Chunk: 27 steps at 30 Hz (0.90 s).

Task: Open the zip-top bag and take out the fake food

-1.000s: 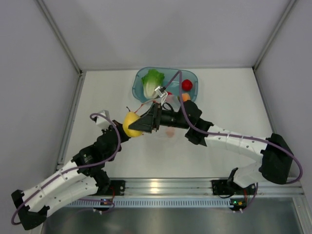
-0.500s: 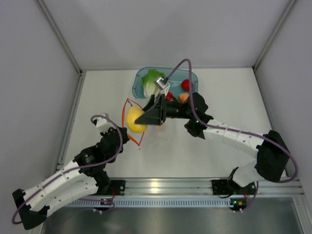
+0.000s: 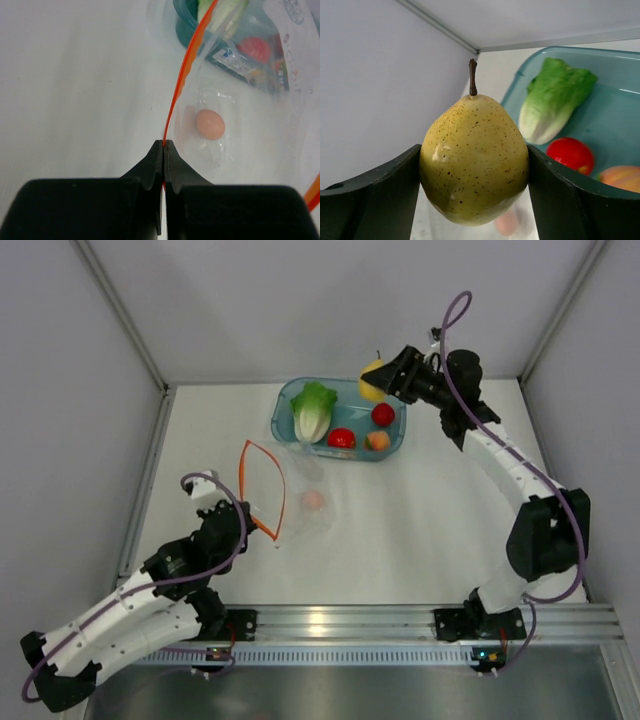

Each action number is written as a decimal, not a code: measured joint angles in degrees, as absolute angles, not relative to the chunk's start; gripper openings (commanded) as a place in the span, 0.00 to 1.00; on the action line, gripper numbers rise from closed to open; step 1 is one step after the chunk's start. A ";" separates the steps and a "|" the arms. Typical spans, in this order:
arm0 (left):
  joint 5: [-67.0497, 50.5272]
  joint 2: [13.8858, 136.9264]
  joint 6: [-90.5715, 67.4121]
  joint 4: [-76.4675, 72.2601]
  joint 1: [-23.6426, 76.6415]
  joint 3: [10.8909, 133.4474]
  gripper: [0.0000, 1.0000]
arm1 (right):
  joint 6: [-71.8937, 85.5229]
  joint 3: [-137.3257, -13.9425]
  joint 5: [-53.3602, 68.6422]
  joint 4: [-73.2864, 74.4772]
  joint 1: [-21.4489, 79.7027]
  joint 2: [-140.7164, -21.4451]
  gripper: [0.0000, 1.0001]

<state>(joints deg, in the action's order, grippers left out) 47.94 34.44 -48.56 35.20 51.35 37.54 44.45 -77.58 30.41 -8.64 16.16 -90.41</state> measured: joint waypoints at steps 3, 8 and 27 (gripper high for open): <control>44.05 35.62 -45.25 35.92 51.35 40.42 0.00 | 39.83 -84.23 27.86 -1.93 15.22 -97.54 0.43; 37.56 37.12 -41.34 36.10 51.35 44.18 0.00 | 33.23 -95.20 22.00 7.16 15.20 -109.91 0.52; 23.79 35.40 -37.32 36.82 51.35 46.83 0.00 | 23.35 -109.93 8.05 23.73 20.60 -123.20 0.99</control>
<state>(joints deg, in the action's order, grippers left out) 23.79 35.40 -37.32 36.82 51.35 46.83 23.35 -109.93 8.05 23.73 20.60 -123.20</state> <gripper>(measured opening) 0.019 0.991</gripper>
